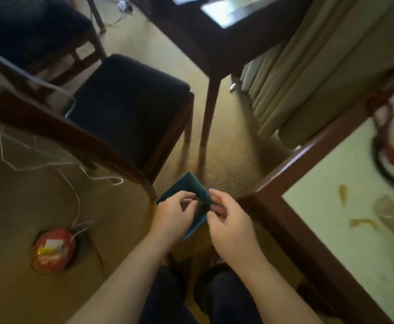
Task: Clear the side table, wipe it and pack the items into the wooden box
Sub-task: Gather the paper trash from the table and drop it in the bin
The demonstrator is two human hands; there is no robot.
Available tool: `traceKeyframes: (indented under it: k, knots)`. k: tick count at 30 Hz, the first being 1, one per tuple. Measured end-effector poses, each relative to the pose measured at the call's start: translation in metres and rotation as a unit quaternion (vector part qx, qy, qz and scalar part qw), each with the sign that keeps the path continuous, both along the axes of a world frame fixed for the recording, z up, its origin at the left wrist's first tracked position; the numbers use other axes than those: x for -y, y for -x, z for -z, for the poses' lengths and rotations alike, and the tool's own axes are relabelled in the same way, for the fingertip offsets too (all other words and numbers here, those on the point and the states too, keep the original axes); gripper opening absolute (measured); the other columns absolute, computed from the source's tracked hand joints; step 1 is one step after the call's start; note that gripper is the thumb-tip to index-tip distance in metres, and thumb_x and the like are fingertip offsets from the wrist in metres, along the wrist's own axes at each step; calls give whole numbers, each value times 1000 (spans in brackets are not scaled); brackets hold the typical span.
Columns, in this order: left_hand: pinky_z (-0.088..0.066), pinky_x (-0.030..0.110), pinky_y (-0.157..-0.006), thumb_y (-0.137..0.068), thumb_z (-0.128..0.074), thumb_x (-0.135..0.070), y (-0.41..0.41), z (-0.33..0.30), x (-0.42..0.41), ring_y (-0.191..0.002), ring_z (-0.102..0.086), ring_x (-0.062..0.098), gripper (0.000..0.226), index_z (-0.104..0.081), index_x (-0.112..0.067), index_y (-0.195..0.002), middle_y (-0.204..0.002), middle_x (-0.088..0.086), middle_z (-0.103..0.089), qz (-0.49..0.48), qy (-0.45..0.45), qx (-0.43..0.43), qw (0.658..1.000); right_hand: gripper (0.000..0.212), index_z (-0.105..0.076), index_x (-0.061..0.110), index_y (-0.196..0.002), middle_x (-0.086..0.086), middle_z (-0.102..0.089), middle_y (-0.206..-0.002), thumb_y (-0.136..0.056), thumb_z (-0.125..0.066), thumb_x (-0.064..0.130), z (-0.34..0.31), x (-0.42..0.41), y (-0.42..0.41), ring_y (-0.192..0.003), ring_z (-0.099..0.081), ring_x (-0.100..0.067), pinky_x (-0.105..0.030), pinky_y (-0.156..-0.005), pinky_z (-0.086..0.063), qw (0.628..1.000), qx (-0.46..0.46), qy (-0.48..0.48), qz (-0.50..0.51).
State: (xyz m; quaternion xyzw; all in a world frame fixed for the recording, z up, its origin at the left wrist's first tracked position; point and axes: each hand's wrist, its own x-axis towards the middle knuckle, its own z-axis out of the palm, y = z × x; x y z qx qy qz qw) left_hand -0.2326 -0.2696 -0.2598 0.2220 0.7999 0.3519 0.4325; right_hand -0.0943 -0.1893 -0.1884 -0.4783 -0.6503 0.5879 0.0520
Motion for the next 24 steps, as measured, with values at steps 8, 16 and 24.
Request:
traceKeyframes:
  k: [8, 16, 24]
  knots:
    - [-58, 22, -91, -97, -68, -37, -77, -230, -42, -101, -65, -2, 18, -67, -40, -115, -108, -24, -69, 113, -107, -120, 980, 46, -51, 47, -142, 33, -51, -129, -101, -63, 30, -184, -46, -86, -121, -51, 12, -12, -97, -48, 964, 38, -238, 114]
    - [-54, 20, -86, -102, -60, -44, -161, -272, -155, -98, -59, -4, 15, -64, -44, -116, -100, -32, -60, 255, -145, -189, 937, 55, -44, 38, -150, 16, -45, -150, -99, -63, 40, -213, -113, -207, -137, -45, -7, -32, -111, -43, 933, 146, -222, 244]
    - [-49, 14, -86, -102, -59, -46, -260, -251, -274, -106, -60, -5, 27, -67, -39, -127, -121, -24, -69, 347, -124, -237, 899, 50, -52, 31, -145, 6, -52, -141, -97, -65, 32, -182, -196, -321, -132, -52, -16, -33, -103, -48, 929, 196, -209, 232]
